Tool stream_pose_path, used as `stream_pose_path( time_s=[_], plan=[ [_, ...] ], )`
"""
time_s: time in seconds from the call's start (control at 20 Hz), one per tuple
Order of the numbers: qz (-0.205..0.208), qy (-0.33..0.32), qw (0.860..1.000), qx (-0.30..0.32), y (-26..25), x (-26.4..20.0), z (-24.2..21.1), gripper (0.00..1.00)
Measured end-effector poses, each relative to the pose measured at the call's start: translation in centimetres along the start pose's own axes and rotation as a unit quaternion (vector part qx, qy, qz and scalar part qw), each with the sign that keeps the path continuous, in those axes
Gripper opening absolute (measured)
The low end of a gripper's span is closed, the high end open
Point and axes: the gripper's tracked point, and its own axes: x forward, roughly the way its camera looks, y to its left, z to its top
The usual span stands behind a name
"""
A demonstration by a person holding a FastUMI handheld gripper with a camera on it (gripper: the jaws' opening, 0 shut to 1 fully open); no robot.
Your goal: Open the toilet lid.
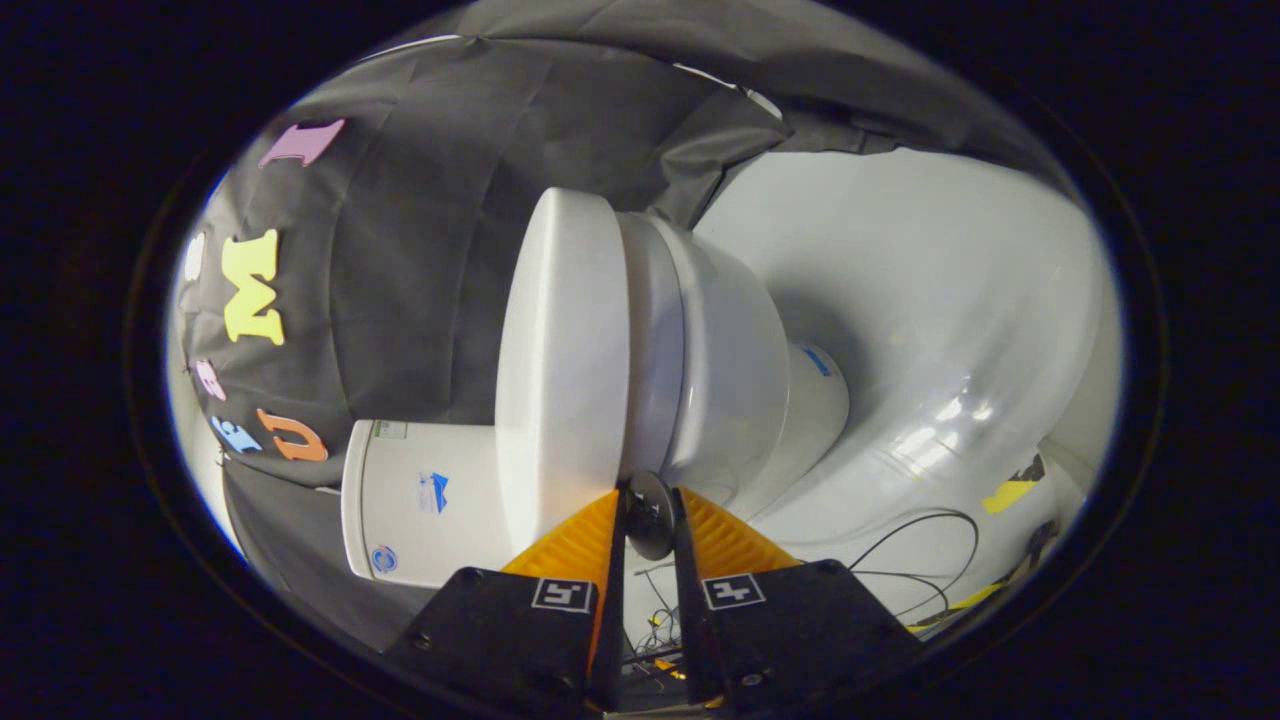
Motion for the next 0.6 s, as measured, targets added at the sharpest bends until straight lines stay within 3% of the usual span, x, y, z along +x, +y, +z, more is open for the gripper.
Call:
stream_pose_path(
  time_s=[0.4,0.6],
  plan=[
    [-0.021,-0.01,1.0,-0.007,0.8,-0.7,0.2,0.12],
    [-0.032,-0.008,0.999,-0.016,1.1,-0.9,-0.1,0.11]
  ],
)
